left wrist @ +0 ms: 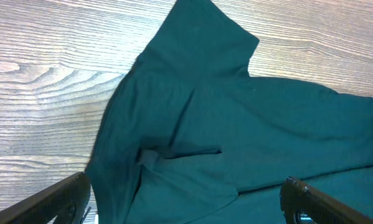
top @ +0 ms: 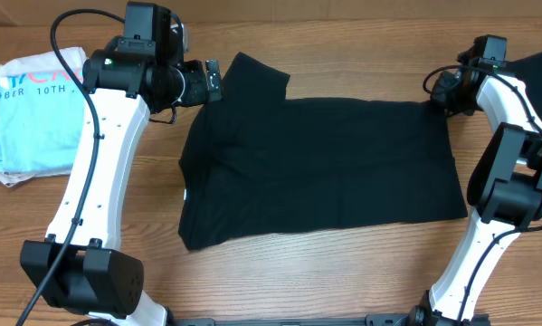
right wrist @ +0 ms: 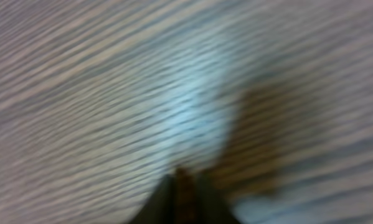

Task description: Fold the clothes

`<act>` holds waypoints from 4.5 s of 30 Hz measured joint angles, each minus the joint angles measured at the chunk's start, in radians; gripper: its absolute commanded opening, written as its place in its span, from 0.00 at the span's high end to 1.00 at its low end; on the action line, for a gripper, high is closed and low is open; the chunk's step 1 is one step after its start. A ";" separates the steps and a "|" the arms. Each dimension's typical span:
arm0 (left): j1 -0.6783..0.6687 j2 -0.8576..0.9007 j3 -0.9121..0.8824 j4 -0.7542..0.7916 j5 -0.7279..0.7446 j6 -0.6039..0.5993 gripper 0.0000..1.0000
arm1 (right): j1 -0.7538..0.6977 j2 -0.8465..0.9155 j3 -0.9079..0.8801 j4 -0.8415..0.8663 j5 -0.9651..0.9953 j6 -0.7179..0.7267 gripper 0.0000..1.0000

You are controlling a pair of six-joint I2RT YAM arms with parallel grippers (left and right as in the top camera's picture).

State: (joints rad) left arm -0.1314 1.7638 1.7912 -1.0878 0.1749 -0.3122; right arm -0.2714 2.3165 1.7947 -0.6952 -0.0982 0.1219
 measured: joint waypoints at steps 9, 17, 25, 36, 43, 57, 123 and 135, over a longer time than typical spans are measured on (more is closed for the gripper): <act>0.000 0.000 0.000 0.000 0.000 0.000 0.00 | -0.004 0.000 0.013 -0.055 0.043 0.007 0.62; 0.000 0.000 0.000 0.000 0.000 0.000 0.00 | -0.004 0.000 0.017 -0.104 0.046 0.003 0.51; 0.000 0.000 0.000 0.000 0.000 0.000 0.00 | -0.004 0.000 0.018 -0.115 -0.018 0.004 0.80; 0.000 0.000 0.000 0.000 0.000 0.000 0.00 | -0.005 0.001 0.041 -0.117 -0.040 0.012 0.96; 0.000 0.000 0.000 0.000 0.000 0.000 0.00 | -0.005 0.001 0.070 -0.129 -0.044 0.012 0.96; 0.000 0.000 0.000 0.137 0.000 0.000 0.00 | -0.005 0.002 0.070 -0.135 -0.044 0.013 0.96; -0.116 0.823 0.357 0.632 -0.231 0.189 0.52 | -0.005 0.002 0.070 -0.128 -0.044 0.013 0.96; -0.089 0.825 0.374 0.589 -0.194 0.192 0.96 | -0.005 0.002 0.070 -0.124 -0.044 0.012 0.96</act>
State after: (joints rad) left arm -0.2199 2.5885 2.1651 -0.4992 -0.0193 -0.1200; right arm -0.2760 2.3184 1.8645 -0.8196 -0.1425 0.1341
